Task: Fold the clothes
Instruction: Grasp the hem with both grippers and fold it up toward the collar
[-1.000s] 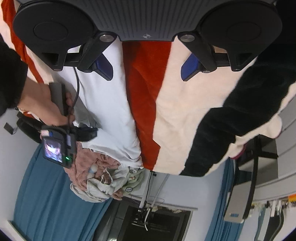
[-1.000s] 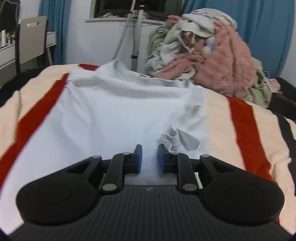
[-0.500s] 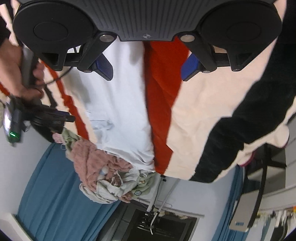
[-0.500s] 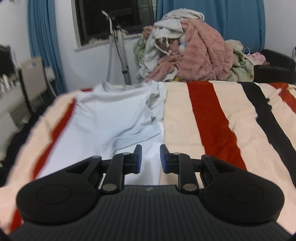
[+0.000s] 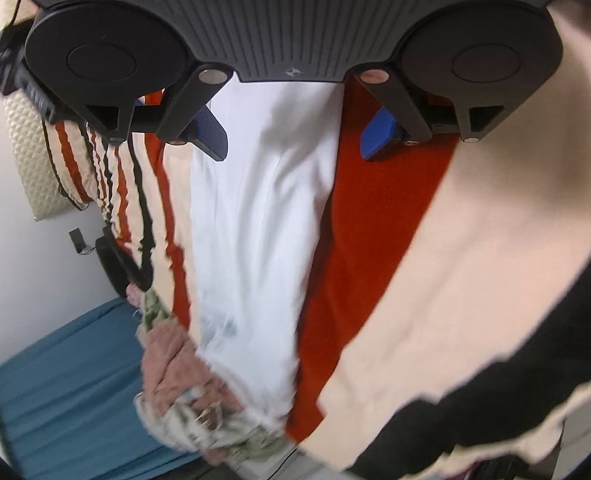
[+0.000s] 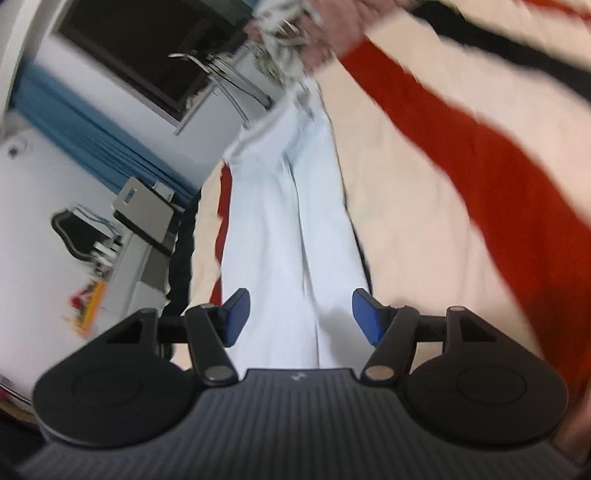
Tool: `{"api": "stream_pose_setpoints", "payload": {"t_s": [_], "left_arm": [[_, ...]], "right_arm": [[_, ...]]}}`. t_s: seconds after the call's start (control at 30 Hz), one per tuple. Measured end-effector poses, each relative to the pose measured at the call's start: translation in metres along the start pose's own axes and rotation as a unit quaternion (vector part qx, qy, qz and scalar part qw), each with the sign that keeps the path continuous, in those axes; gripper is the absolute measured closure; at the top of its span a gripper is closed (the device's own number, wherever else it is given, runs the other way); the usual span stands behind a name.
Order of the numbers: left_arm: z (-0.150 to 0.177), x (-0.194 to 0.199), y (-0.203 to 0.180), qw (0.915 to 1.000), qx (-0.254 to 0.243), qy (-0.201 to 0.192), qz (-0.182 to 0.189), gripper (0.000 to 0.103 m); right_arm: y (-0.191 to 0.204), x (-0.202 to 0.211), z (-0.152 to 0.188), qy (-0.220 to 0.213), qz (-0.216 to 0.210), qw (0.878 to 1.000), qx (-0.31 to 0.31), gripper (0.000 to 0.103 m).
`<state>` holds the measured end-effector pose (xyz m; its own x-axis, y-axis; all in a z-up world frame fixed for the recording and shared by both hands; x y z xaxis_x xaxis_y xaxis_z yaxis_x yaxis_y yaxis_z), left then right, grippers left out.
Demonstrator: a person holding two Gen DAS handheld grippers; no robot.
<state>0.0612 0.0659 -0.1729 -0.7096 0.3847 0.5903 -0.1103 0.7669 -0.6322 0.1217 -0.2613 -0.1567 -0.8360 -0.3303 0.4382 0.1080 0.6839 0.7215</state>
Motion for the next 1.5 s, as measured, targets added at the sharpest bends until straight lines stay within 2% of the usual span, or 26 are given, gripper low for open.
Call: {"api": "stream_pose_setpoints", "payload": {"t_s": [0.2, 0.3, 0.37, 0.4, 0.47, 0.53, 0.63, 0.77, 0.83, 0.9, 0.93, 0.97, 1.0, 1.1, 1.17, 1.23, 1.4, 1.5], "left_arm": [[0.021, -0.003, 0.009, 0.9990, 0.026, 0.034, -0.007, 0.026], [0.030, 0.000, 0.011, 0.9985, 0.033, 0.043, -0.005, 0.031], [0.036, 0.003, 0.010, 0.9984, 0.029, 0.049, -0.006, 0.039], [0.039, 0.005, 0.009, 0.9983, 0.023, 0.053, -0.006, 0.042], [0.046, 0.009, 0.008, 0.9979, 0.018, 0.062, -0.002, 0.058], [0.050, 0.014, 0.008, 0.9978, 0.021, 0.063, 0.002, 0.065], [0.054, 0.020, 0.009, 0.9977, 0.028, 0.062, 0.007, 0.065], [0.062, 0.014, 0.010, 0.9961, 0.030, 0.083, 0.001, 0.061], [0.067, 0.011, 0.009, 0.9948, 0.027, 0.098, 0.000, 0.061], [0.068, 0.012, 0.008, 0.9948, 0.026, 0.098, 0.005, 0.065], [0.068, 0.012, 0.007, 0.9948, 0.026, 0.098, 0.007, 0.075], [0.068, 0.013, 0.007, 0.9948, 0.027, 0.097, 0.010, 0.088], [0.066, 0.013, 0.008, 0.9948, 0.036, 0.094, 0.014, 0.093], [0.054, 0.018, 0.006, 0.9928, 0.083, 0.073, 0.046, 0.096], [0.037, 0.030, -0.003, 0.9894, 0.117, 0.048, 0.071, 0.096], [0.018, 0.044, -0.015, 0.9858, 0.136, 0.025, 0.095, 0.096], [-0.029, 0.085, -0.062, 0.9845, 0.110, -0.018, 0.136, 0.096], [-0.040, 0.110, -0.092, 0.9850, 0.083, -0.036, 0.147, 0.097]], "right_arm": [[-0.030, -0.004, 0.029, 0.056, 0.064, 0.994, -0.067, 0.040], [-0.037, -0.009, 0.044, 0.091, 0.074, 0.989, -0.085, 0.044], [-0.033, -0.008, 0.050, 0.105, 0.065, 0.989, -0.083, 0.046], [-0.032, -0.006, 0.053, 0.111, 0.060, 0.988, -0.085, 0.051], [-0.028, -0.002, 0.058, 0.122, 0.050, 0.987, -0.088, 0.058], [-0.028, 0.002, 0.061, 0.130, 0.046, 0.986, -0.096, 0.066], [-0.026, 0.007, 0.069, 0.147, 0.039, 0.984, -0.095, 0.067], [-0.023, 0.004, 0.081, 0.166, 0.058, 0.982, -0.063, 0.065], [-0.023, 0.003, 0.086, 0.177, 0.066, 0.980, -0.056, 0.065], [-0.022, 0.002, 0.087, 0.181, 0.066, 0.980, -0.051, 0.066], [-0.022, 0.002, 0.087, 0.178, 0.066, 0.981, -0.050, 0.070], [-0.022, 0.003, 0.084, 0.170, 0.066, 0.982, -0.051, 0.077], [-0.023, 0.004, 0.081, 0.160, 0.063, 0.983, -0.058, 0.089], [-0.025, 0.013, 0.065, 0.122, 0.036, 0.987, -0.095, 0.094], [-0.015, 0.024, 0.046, 0.090, -0.007, 0.988, -0.121, 0.096], [0.002, 0.037, 0.025, 0.058, -0.040, 0.991, -0.110, 0.096], [0.045, 0.066, -0.028, 0.014, -0.101, 0.990, -0.099, 0.097], [0.066, 0.087, -0.049, -0.003, -0.122, 0.990, -0.076, 0.097]]}}
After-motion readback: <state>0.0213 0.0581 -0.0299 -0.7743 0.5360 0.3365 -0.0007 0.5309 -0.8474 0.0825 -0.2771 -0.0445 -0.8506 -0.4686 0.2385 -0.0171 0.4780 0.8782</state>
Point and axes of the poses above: each gripper's, at about its wrist camera, not at the fingertips, and x roughly against the way its jaws point, y to its left, z to its underside, the point moved 8 cm from there along -x, roughly the way its jaws point, and after that the axes turned 12 degrees about -y, right-handed, at the moved point
